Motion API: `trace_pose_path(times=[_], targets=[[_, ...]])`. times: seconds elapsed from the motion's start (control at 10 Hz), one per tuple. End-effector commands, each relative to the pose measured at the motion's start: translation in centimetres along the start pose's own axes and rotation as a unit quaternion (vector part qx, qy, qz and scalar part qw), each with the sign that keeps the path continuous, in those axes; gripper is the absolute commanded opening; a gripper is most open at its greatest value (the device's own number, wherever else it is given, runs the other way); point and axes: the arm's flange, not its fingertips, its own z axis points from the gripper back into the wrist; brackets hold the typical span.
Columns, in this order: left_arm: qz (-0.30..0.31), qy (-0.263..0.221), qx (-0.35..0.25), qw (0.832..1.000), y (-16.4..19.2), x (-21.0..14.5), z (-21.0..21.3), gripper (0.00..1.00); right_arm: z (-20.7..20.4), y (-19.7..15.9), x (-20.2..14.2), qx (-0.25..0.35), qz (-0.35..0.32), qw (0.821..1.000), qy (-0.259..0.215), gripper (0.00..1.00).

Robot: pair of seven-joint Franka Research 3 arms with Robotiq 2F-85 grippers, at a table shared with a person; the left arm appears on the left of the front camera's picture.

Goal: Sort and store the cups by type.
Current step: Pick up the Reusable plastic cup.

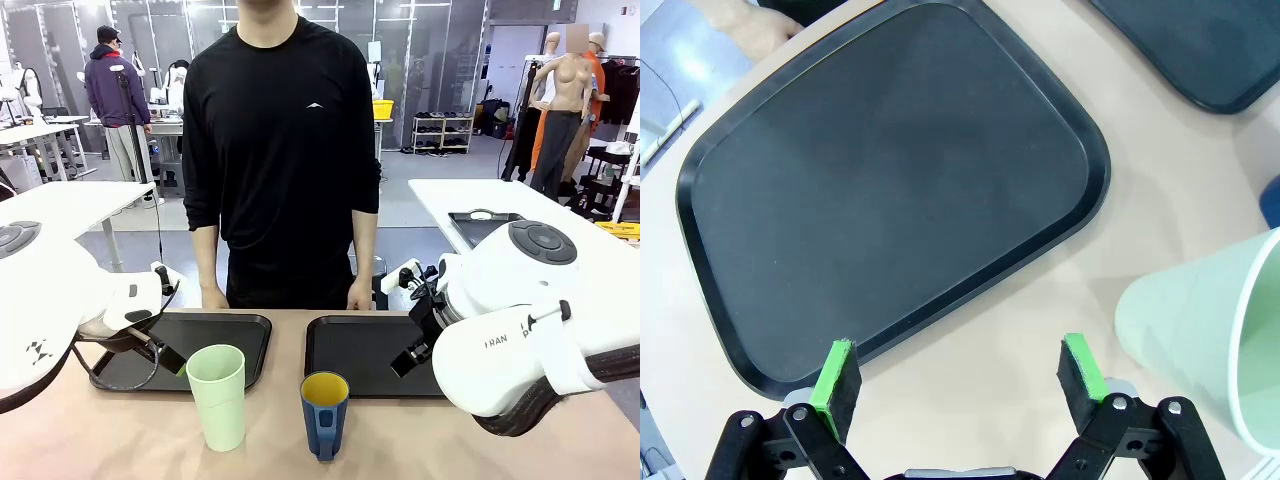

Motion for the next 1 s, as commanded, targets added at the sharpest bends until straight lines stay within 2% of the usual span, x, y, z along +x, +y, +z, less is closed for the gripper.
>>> trace_pose_path(times=[0.0,0.9], targets=[[0.000,0.000,0.000,1.000,0.02,-0.01,0.00,1.00,0.00,-0.01,0.00,0.000,-0.001,1.000,0.000,1.00],[0.000,0.000,0.000,1.000,0.02,-0.01,0.00,1.00,0.00,-0.01,0.00,0.000,-0.001,1.000,0.000,1.00]])
